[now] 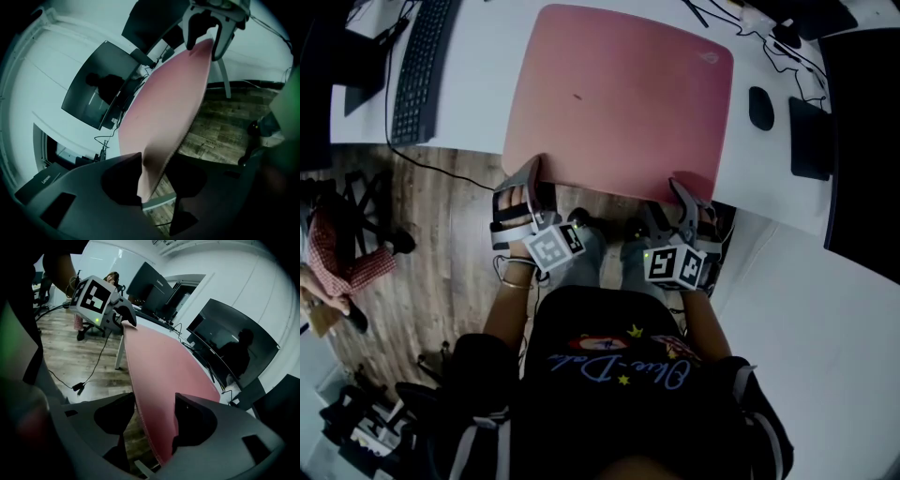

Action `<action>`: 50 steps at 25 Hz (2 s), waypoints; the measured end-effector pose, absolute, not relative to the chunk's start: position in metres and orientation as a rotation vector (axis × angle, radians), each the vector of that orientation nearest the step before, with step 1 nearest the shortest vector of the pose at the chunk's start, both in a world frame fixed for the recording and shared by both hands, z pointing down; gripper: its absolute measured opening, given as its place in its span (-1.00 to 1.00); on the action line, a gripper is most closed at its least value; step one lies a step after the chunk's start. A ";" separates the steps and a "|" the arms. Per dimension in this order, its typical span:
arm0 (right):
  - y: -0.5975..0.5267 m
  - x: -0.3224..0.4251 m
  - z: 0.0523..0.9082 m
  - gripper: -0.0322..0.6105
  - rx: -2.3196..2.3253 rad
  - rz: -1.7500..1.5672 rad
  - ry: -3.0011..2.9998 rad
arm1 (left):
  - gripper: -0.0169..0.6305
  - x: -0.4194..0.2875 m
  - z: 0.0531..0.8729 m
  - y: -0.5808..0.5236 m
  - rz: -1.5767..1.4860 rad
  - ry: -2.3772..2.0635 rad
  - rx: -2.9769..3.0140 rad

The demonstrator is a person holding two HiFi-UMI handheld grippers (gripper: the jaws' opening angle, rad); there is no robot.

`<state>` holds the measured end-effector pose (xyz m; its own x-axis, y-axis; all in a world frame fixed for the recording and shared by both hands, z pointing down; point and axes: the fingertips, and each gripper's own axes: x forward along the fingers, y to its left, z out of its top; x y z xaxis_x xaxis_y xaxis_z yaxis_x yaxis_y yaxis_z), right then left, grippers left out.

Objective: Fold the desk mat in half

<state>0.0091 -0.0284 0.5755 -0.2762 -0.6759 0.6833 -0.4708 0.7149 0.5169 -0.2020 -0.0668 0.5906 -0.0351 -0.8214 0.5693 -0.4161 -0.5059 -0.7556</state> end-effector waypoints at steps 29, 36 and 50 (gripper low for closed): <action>-0.102 0.037 0.491 -0.86 1.140 -0.329 -2.002 | -0.87 -0.181 0.502 -0.125 -1.334 1.317 -2.209; -0.168 0.037 0.471 -0.85 1.123 -0.383 -2.025 | -0.87 -0.181 0.488 -0.183 -1.354 1.353 -2.155; -0.274 0.042 0.474 -0.86 1.036 -0.403 -2.068 | -0.87 -0.176 0.499 -0.276 -1.469 1.426 -2.108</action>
<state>0.0415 -0.2742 0.4744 -0.3696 -0.7837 0.4991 -0.5386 0.6185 0.5722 -0.1765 -0.2759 0.4989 0.0393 -0.7900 0.6119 -0.5886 -0.5132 -0.6247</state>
